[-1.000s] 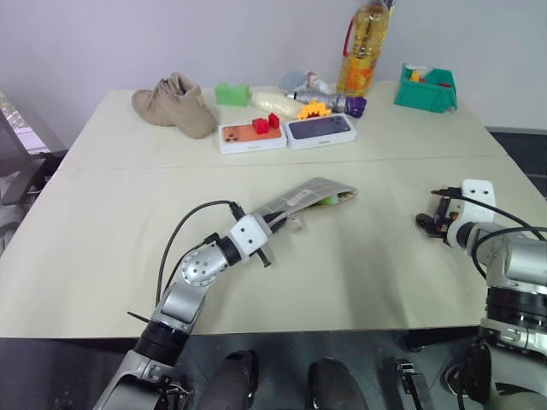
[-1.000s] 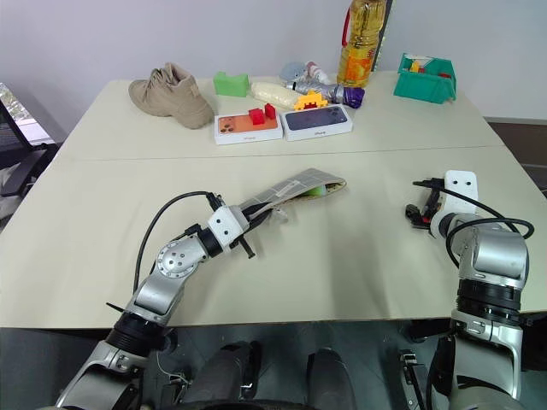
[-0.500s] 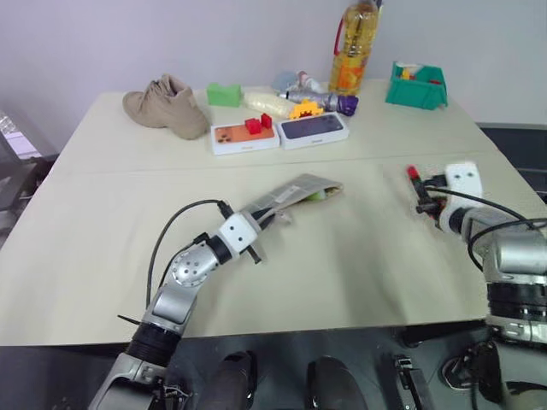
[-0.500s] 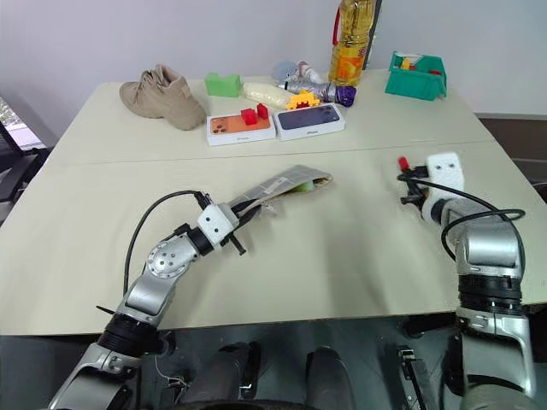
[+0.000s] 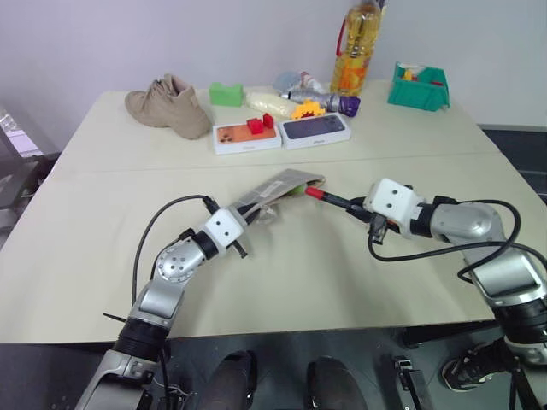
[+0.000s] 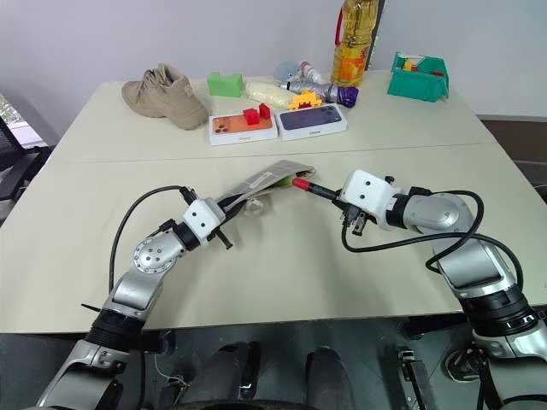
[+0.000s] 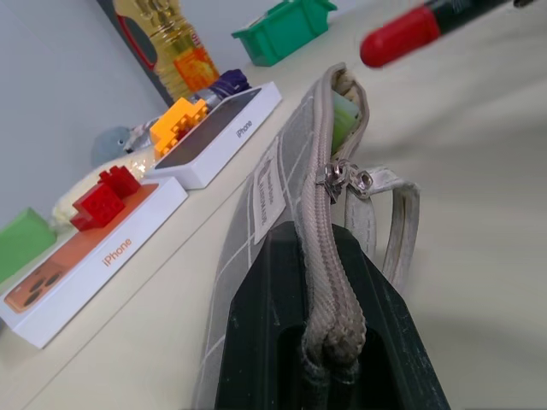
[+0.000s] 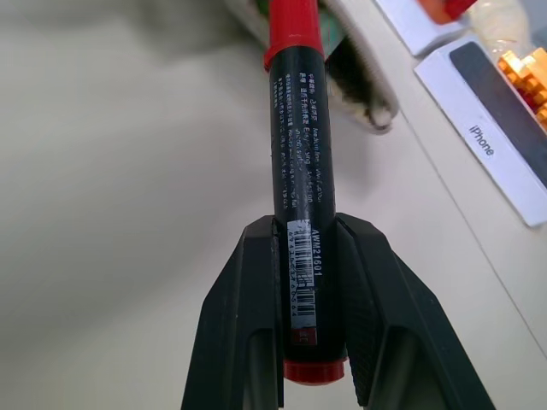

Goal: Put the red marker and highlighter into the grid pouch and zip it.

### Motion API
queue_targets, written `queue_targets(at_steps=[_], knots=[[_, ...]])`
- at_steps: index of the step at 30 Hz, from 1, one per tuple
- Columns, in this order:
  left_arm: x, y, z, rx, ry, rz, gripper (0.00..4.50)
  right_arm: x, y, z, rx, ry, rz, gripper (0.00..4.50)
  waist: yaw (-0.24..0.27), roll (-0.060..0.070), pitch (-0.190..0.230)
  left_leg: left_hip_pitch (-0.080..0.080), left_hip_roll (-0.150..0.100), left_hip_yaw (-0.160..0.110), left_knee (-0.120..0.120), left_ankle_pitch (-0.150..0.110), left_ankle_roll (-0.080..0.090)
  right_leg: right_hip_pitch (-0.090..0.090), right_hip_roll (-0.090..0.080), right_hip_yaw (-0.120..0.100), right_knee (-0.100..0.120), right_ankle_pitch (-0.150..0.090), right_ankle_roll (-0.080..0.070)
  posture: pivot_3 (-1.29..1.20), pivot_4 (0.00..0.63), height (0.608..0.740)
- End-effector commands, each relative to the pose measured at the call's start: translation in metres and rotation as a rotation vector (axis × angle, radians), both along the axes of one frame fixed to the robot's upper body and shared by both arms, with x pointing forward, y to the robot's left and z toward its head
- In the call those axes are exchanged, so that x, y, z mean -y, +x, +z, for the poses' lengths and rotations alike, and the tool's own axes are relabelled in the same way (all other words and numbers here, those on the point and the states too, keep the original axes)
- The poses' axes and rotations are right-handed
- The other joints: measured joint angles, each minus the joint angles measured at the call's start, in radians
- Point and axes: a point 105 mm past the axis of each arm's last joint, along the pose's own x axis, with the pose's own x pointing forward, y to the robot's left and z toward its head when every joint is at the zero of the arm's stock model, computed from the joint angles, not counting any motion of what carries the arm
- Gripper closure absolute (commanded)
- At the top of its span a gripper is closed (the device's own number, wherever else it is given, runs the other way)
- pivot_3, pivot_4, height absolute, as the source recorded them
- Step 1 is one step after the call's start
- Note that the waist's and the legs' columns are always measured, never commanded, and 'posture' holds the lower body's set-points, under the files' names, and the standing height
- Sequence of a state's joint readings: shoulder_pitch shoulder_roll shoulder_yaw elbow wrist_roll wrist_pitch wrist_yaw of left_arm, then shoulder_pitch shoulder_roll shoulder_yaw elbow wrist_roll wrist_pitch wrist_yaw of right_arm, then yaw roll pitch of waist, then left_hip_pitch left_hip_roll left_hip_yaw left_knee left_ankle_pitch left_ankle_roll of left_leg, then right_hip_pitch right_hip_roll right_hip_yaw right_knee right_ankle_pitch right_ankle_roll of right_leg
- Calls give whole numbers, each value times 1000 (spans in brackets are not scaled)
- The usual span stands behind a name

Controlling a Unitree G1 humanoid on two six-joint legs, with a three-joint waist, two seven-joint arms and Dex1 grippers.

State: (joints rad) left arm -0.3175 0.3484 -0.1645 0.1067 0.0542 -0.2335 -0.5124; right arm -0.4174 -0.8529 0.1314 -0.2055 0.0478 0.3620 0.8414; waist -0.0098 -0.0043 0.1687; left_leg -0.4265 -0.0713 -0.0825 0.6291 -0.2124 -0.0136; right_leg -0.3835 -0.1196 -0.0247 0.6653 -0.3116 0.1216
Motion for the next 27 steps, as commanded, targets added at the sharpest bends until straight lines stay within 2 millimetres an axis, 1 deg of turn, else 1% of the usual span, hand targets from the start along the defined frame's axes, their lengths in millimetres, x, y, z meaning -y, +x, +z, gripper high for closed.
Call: queue_targets(at_steps=[1, 7, 13, 16, 20, 22, 24, 27], knots=[[6, -5, 14, 61, -19, -32, 4500, -2, 1, 9, 47, -34, 23, 4142, 1, 0, 0, 0, 0, 0, 0, 0, 0, 0, 0, 0, 0, 0, 0, 0, 150, 739], [12, -8, 12, 57, -23, -56, 4500, 1, 6, 8, 58, -62, 14, 4142, 0, 0, 0, 0, 0, 0, 0, 0, 0, 0, 0, 0, 0, 0, 0, 0, 150, 739], [19, -13, 8, 53, -11, -88, 4500, -1, 6, 8, 69, -93, 33, 4142, 1, 0, 0, 0, 0, 0, 0, 0, 0, 0, 0, 0, 0, 0, 0, 0, 150, 739], [23, -16, 7, 53, -1, -112, 4500, -2, 5, 8, 78, -143, 55, 4142, 1, 0, 0, 0, 0, 0, 0, 0, 0, 0, 0, 0, 0, 0, 0, 0, 150, 739], [34, -23, 7, 56, 15, -164, 4500, -4, 3, 6, 93, -231, 87, 4142, 1, 0, 0, 0, 0, 0, 0, 0, 0, 0, 0, 0, 0, 0, 0, 0, 150, 739], [41, -29, 4, 57, 37, -205, 4500, -7, 0, 6, 103, -283, 119, 4142, 1, 0, 0, 0, 0, 0, 0, 0, 0, 0, 0, 0, 0, 0, 0, 0, 150, 739], [51, -35, 3, 54, 44, -247, 4500, -15, -3, 6, 124, -344, 171, 4142, 0, 0, 0, 0, 0, 0, 0, 0, 0, 0, 0, 0, 0, 0, 0, 0, 150, 739], [56, -38, 3, 53, 42, -269, 4500, -29, -5, 8, 146, -341, 217, 4142, -1, 0, 0, 0, 0, 0, 0, 0, 0, 0, 0, 0, 0, 0, 0, 0, 150, 739]])
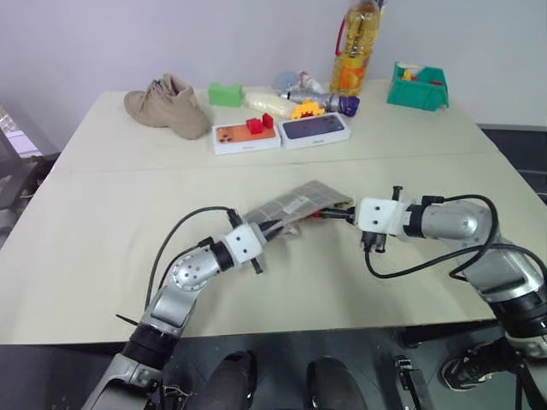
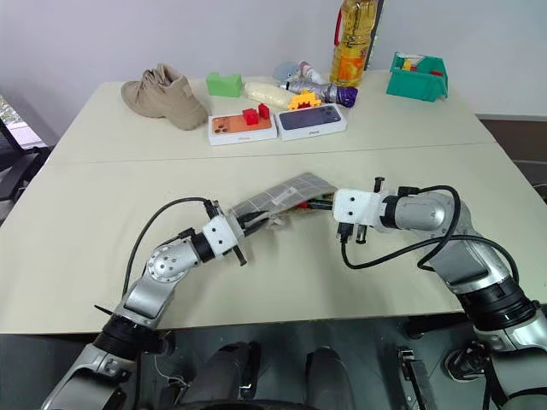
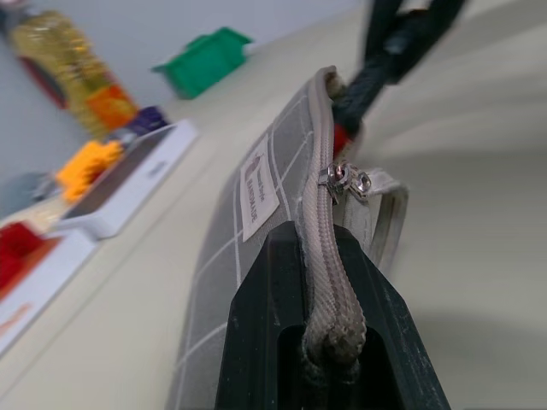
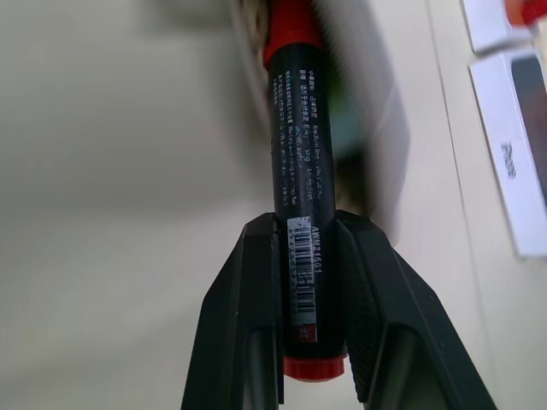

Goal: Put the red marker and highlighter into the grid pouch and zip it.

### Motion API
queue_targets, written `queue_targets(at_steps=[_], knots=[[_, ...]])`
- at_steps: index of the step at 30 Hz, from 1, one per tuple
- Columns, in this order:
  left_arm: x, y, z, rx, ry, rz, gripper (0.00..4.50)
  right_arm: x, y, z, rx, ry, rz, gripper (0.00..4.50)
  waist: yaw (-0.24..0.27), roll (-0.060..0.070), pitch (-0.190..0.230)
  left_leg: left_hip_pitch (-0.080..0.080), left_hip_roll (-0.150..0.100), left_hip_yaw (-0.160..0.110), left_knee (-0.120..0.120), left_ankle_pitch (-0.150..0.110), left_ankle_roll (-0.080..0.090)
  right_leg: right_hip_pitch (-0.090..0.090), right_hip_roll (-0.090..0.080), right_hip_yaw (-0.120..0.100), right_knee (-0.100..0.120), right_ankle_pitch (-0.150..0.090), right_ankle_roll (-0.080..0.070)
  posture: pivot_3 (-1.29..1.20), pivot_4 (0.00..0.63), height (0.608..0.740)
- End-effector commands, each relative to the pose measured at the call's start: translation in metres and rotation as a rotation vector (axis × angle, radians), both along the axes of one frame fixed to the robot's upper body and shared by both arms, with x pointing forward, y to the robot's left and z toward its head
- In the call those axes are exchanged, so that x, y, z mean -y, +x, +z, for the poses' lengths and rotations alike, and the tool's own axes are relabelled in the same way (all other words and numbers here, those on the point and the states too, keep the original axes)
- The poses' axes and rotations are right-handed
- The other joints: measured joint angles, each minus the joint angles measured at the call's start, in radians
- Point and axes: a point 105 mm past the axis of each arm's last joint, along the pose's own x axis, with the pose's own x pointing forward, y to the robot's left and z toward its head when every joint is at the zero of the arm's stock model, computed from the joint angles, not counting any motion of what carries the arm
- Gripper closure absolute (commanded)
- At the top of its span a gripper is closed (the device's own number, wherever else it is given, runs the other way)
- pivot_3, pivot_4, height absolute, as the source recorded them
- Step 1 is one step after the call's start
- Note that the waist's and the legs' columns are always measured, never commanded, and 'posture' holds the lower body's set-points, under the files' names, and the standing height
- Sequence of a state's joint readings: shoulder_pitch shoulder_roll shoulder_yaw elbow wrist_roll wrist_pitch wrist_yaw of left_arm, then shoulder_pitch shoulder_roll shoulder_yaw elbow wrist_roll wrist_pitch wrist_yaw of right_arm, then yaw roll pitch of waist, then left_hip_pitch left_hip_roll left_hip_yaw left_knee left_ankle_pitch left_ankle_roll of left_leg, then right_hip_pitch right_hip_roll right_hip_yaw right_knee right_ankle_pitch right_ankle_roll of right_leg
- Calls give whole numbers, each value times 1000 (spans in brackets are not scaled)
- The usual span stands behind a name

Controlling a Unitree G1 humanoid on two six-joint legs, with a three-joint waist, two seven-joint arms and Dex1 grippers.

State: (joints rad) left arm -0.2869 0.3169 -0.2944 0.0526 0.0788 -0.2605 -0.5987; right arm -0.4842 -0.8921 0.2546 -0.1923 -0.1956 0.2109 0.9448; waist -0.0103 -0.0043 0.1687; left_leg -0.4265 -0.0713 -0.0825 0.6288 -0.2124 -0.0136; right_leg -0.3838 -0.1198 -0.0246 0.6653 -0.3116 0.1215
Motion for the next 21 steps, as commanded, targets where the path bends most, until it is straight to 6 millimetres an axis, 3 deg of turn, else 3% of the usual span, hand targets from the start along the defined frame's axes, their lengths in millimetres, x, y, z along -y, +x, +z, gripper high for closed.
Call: queue_targets(at_steps=[1, 7, 12, 14, 17, 19, 21], knots=[[11, -9, 17, 70, -24, -54, 4500, -22, -5, 16, 69, -13, 94, 4142, 0, 0, 0, 0, 0, 0, 0, 0, 0, 0, 0, 0, 0, 0, 0, 0, 150, 739], [11, -9, 18, 66, -28, -52, 4500, -30, -3, 16, 67, -3, 120, 4142, 2, 0, 0, 0, 0, 0, 0, 0, 0, 0, 0, 0, 0, 0, 0, 0, 150, 739], [4, -3, 20, 50, -50, -14, 4500, -23, -1, 28, 83, 50, 87, 1577, 2, 0, 0, 0, 0, 0, 1, 0, 0, 0, 0, 0, 0, 0, 0, 0, 150, 739], [1, 2, 21, 35, -63, 9, 4500, -21, -5, 42, 57, 170, 73, 587, 1, 0, 0, 0, 0, 0, 0, 0, 0, 0, 0, 0, 0, 0, 0, 0, 150, 739], [0, 8, 24, 12, -99, 35, 4500, -19, -11, 60, 26, 312, 69, 587, 2, 0, 0, 0, 0, 0, 0, 0, 0, 1, 0, 0, 0, 0, 0, 0, 150, 739], [0, 20, 28, -25, -143, 80, 4500, -14, -18, 76, -76, 524, 35, 587, 4, 0, 0, 0, 0, -1, 1, 0, 0, 1, 0, 0, 0, 0, 0, 0, 150, 739], [2, 27, 33, -48, -190, 98, 4500, -10, -27, 79, -152, 610, 31, 587, 13, -1, 0, 0, 0, -1, 2, 0, 0, 2, 0, -1, 0, 0, 0, 0, 150, 739]])
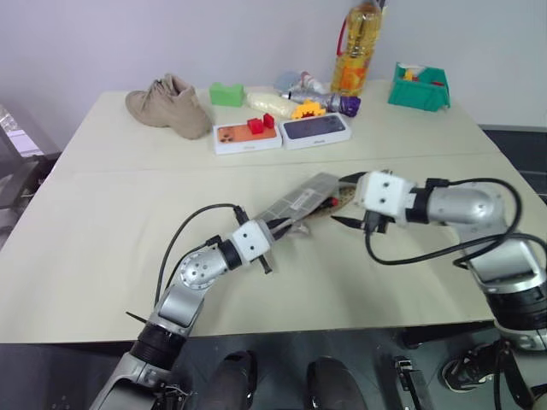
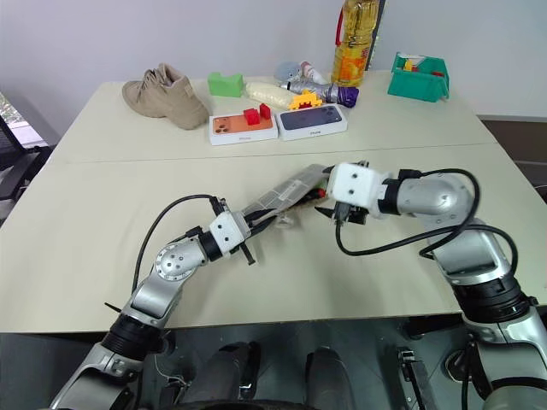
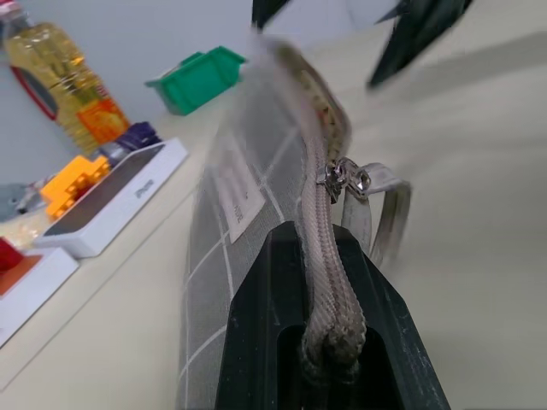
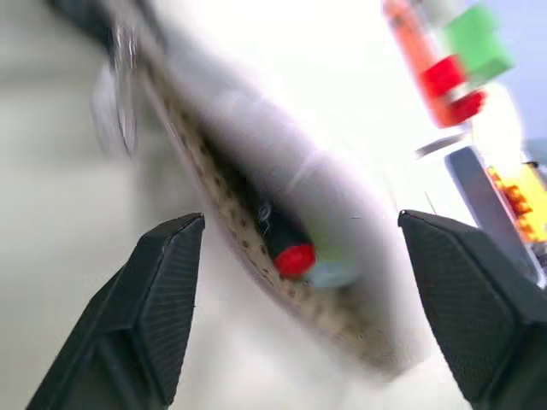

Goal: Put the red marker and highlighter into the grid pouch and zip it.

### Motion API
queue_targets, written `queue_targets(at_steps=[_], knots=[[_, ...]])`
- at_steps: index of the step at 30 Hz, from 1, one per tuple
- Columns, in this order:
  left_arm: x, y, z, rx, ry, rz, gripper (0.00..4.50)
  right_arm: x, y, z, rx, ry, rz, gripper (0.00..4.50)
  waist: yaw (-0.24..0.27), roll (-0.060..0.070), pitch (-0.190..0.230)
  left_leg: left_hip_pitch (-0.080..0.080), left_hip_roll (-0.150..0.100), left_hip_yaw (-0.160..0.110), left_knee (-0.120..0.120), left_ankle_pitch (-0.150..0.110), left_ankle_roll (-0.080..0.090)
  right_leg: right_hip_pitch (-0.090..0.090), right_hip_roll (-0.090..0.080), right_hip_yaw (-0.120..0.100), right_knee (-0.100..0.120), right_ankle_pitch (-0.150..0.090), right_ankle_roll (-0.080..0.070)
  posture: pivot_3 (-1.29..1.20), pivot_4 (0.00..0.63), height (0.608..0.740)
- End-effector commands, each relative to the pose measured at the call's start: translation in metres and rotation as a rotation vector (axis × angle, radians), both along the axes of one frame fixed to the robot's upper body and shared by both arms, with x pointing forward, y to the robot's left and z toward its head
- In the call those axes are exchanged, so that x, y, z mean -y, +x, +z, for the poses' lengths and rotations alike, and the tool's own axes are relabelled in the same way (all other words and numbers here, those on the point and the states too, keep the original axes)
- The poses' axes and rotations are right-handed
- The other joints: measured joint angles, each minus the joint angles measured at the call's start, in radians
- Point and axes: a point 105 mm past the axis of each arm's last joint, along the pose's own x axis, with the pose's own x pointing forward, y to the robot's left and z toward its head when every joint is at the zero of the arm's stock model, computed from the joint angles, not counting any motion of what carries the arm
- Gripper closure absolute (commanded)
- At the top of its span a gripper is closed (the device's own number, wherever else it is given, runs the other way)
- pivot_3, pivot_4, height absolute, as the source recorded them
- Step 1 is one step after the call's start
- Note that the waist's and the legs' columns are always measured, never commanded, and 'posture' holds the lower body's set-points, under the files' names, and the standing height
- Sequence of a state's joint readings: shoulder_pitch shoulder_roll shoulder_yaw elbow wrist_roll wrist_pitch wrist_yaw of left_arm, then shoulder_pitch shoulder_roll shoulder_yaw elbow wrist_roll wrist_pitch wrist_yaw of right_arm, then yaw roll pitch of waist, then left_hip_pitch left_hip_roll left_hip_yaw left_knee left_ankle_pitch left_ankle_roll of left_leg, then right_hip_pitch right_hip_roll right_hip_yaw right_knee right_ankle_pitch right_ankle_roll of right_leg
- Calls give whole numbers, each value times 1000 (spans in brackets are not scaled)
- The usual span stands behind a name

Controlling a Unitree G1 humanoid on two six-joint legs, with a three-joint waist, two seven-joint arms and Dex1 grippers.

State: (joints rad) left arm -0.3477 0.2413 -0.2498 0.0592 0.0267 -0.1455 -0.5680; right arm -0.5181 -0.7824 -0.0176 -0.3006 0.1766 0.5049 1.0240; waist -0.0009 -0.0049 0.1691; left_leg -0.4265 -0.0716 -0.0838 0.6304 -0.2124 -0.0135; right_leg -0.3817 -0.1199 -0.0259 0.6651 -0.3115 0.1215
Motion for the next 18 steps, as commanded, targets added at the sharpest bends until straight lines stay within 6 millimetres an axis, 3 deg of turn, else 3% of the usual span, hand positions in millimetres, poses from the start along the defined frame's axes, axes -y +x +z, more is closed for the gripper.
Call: queue_targets(at_steps=[1, 6, 9, 18], knots=[[-1, 13, 20, -15, -114, 44, 4500, 4, -16, 17, -66, 140, 23, 587, 8, 0, 0, 0, 0, 0, 0, 0, 0, 0, 0, 0, 0, 0, 0, 0, 150, 739], [10, 27, 38, -147, -299, 42, 4500, -5, -11, -5, -175, 279, -63, 587, 13, -1, 1, 0, 0, 0, 1, 0, 1, 1, 0, 0, 0, 0, 0, 0, 150, 739], [15, 27, 41, -194, -339, 22, 4500, -12, 1, -11, -168, 329, -137, 587, 10, -1, 0, 0, 0, 0, 0, 0, 0, 0, 0, 0, 0, 0, 0, 0, 150, 739], [22, 24, 46, -214, -367, 5, 4500, -46, 9, -20, -194, 430, -142, 587, 10, -1, 0, 0, 0, 0, 0, 0, 0, -1, 0, 0, 0, 0, 0, 0, 150, 739]])
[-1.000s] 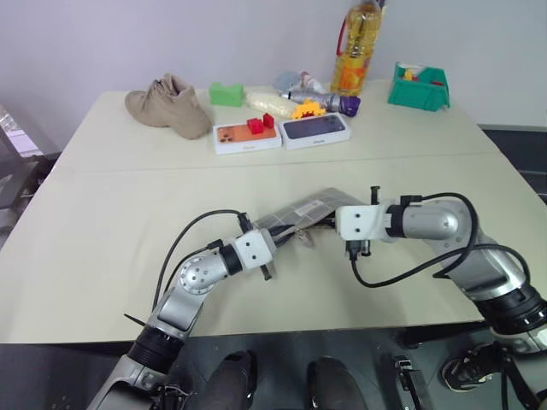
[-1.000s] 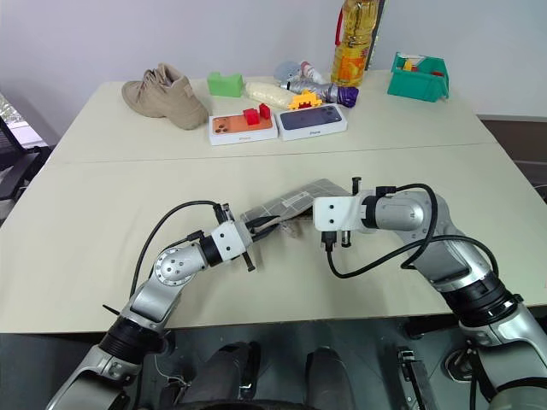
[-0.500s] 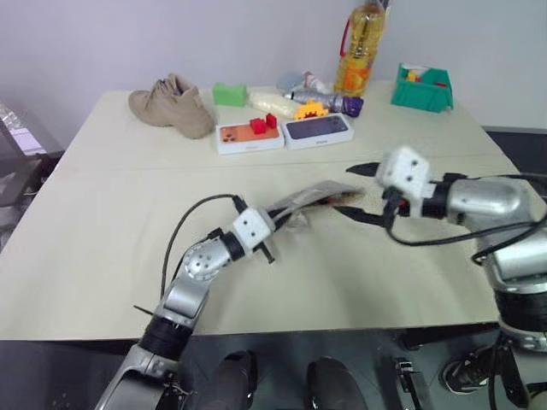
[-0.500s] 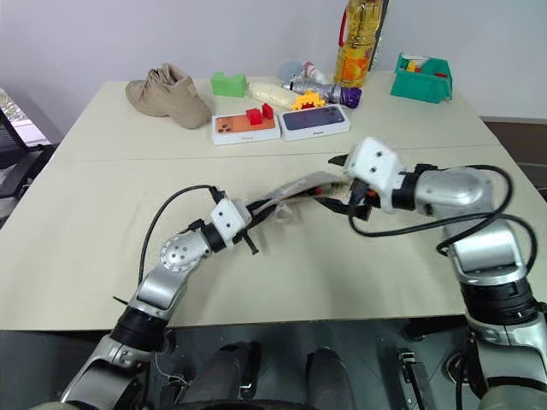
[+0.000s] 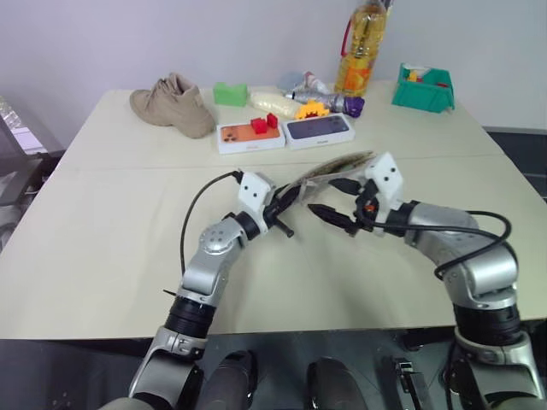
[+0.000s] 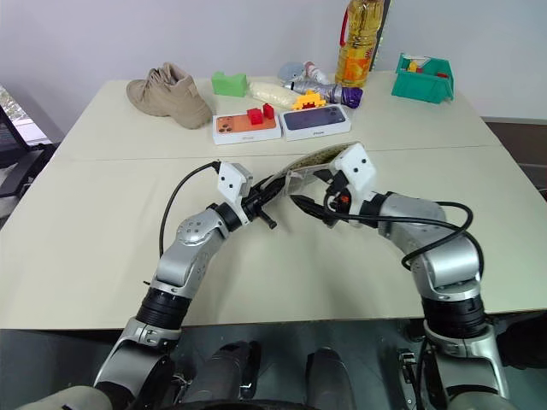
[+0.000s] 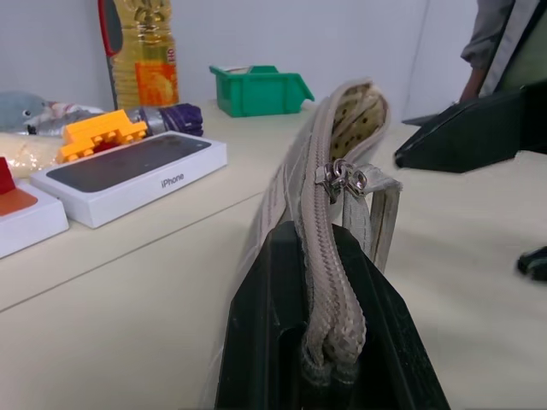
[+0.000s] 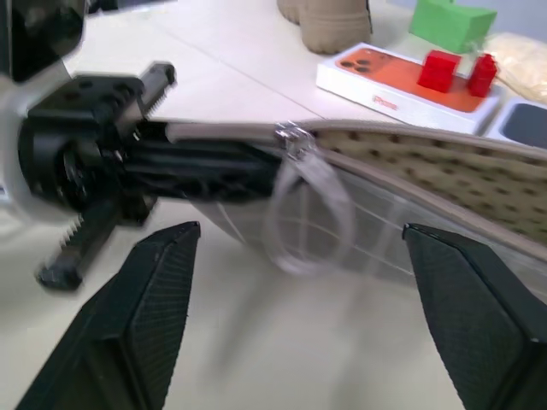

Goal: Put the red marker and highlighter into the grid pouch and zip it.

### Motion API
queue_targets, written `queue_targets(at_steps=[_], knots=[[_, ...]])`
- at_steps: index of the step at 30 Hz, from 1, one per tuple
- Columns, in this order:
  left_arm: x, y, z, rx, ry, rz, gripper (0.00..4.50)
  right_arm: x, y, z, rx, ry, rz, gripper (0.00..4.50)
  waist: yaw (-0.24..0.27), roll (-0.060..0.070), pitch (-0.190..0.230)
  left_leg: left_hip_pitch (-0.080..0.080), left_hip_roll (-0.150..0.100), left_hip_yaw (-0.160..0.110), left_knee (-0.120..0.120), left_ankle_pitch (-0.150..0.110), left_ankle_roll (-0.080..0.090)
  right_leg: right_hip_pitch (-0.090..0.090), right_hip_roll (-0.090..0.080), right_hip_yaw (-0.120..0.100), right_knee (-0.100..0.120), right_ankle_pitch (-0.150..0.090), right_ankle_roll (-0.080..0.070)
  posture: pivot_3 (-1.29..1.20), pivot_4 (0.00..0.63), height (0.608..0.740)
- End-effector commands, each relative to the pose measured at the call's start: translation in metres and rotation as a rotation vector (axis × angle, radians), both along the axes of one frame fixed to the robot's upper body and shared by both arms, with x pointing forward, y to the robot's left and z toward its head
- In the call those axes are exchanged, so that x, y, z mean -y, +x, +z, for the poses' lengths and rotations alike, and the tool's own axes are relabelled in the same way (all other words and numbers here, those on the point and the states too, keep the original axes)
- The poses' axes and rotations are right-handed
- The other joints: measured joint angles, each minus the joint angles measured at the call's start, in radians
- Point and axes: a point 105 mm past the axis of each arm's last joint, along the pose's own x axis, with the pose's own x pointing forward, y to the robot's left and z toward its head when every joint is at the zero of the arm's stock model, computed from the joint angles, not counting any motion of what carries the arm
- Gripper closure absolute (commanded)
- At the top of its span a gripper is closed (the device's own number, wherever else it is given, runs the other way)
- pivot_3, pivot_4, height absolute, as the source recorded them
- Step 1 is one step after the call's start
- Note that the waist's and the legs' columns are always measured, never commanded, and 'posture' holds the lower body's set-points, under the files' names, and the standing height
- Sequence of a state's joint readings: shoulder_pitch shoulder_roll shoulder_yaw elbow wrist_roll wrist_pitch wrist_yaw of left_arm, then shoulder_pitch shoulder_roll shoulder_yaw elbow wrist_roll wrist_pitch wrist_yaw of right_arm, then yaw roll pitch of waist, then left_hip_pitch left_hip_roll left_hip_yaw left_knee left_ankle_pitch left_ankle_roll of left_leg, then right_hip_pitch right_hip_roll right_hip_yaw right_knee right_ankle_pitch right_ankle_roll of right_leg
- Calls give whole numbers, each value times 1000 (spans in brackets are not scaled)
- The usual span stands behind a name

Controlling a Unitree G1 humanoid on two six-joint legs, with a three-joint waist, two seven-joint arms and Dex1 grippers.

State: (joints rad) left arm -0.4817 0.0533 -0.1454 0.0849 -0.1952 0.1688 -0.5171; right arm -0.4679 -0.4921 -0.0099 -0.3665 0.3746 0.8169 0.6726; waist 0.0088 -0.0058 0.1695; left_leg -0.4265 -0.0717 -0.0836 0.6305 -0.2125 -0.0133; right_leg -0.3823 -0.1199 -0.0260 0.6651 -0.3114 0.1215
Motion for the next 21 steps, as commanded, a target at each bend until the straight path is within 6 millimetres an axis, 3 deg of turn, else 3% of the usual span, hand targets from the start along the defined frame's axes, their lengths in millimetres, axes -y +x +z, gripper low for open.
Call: queue_targets(at_steps=[1, 4, 10, 16, 21], knots=[[1, -5, 16, 57, -28, -9, 4500, -7, 1, 10, 51, 7, 1, 587, 2, 0, 0, 0, 0, 0, 0, 0, 0, 0, 0, 0, 0, 0, 0, 0, 150, 739], [0, -7, 16, 57, -30, -10, 4500, -8, 4, 9, 48, 22, -10, 1454, 2, 0, 0, 0, 0, 0, 0, 0, 0, 0, 0, 0, 0, 0, 0, 0, 150, 739], [-2, -11, 14, 52, -30, -12, 4500, -6, 10, 7, 51, 21, -32, 4446, 1, 0, 0, 0, 0, 0, 0, 0, 0, 0, 0, 0, 0, 0, 0, 0, 150, 739], [-8, -12, 10, 59, -4, 2, 4500, 7, 18, 14, 95, -8, -86, 4446, 0, 0, 0, 0, 0, 0, 0, 0, 0, 0, 0, 0, 0, 0, 0, 0, 150, 739], [-18, -13, 2, 88, 70, 15, 4500, 43, 37, 35, 186, -41, -243, 4446, 0, 0, 0, 0, 0, 0, 0, 0, 0, 0, 0, 0, 0, 0, 0, 0, 150, 739]])
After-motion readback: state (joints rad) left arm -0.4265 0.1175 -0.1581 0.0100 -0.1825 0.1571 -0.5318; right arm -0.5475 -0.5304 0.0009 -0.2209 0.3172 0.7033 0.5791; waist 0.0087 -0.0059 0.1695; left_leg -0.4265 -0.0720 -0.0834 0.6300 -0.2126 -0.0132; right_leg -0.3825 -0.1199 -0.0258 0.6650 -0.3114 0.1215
